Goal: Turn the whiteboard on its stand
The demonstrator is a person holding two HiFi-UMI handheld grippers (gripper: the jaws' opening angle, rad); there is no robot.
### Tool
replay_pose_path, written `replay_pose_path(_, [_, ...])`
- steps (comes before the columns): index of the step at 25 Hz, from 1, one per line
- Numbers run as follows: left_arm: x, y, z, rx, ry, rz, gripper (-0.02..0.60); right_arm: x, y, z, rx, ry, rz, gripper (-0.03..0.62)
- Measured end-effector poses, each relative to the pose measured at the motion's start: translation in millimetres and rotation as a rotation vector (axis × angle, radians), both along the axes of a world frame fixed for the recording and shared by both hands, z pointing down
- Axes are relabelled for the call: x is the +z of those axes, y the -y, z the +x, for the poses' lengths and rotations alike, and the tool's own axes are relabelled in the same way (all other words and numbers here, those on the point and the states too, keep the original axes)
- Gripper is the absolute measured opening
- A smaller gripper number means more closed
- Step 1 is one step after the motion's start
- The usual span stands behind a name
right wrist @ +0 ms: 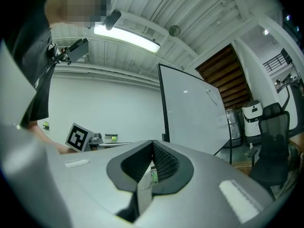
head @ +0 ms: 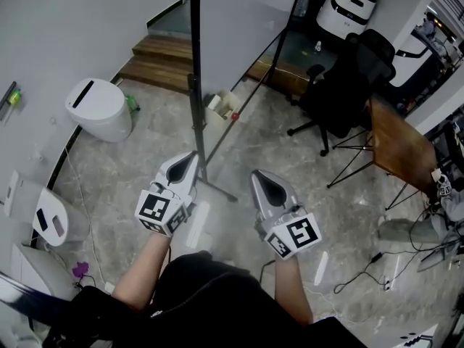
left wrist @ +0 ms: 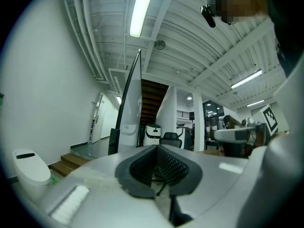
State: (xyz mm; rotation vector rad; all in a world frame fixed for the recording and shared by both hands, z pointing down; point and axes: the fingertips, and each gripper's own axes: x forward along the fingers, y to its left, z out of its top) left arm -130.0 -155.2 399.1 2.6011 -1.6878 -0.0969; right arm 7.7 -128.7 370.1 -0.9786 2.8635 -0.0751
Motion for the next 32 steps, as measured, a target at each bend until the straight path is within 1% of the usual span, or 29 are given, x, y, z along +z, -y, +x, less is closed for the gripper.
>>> replay_pose_path(2, [-0.1,12.5,-11.1,0.013,-0.018,-0.002,0.003,-0.7,8.0,-7.3,0.018,-0.006,0.002,0.009])
replay_pose_path(6, [5.7,42.4,-33.0,0.039,0.007,-0.019,0.002,-0.6,18.3,-18.3,0.052,-0.014,0.006,0.009])
replay_pose_path(11, [2.6,81.0,-63.8,0.011,0.044,0.006,0.003,5.8,28.9,-20.1,0.116,-0.023,-0.006,0.009])
replay_pose_path(12, [3.4,88.3,-66.7,0.012,0.051,0.007,0.019,6.7,31.0,-19.8,0.128,-0.023,-0.009,0.009])
replay_pose_path(14, [5.0,102.9,-69.1,0.018,0.068,0.008,0.086,6.6,34.1,-19.0,0.152,-0.02,-0.012,0.009])
replay_pose_path(16, [5.1,116.3,-69.2,0.018,0.087,0.013,0.092,6.4,35.6,-19.0,0.17,-0.019,-0.018,0.009])
replay_pose_path(19, [3.7,136.5,-69.8,0.006,0.101,0.021,0.154,9.6,38.1,-21.4,0.18,-0.022,-0.03,0.009])
replay_pose_path(21, [3.8,150.6,-71.2,-0.012,0.107,0.025,0.204,12.8,42.4,-21.0,0.185,-0.022,-0.04,0.009])
replay_pose_path(24, [5.1,169.2,-73.1,-0.045,0.111,0.022,0.259,13.8,48.9,-14.6,0.197,-0.019,-0.048,0.009])
replay_pose_path(26, [9.0,179.4,-73.3,-0.06,0.12,0.009,0.259,13.4,52.4,-9.5,0.199,-0.016,-0.049,0.009])
replay_pose_path(29, [16.3,193.3,-71.5,-0.074,0.156,-0.005,0.261,15.8,57.8,-3.6,0.194,-0.011,-0.055,0.009])
replay_pose_path(32, [17.6,208.9,-73.2,-0.099,0.167,-0.009,0.289,14.2,62.5,-1.5,0.177,-0.014,-0.056,0.009])
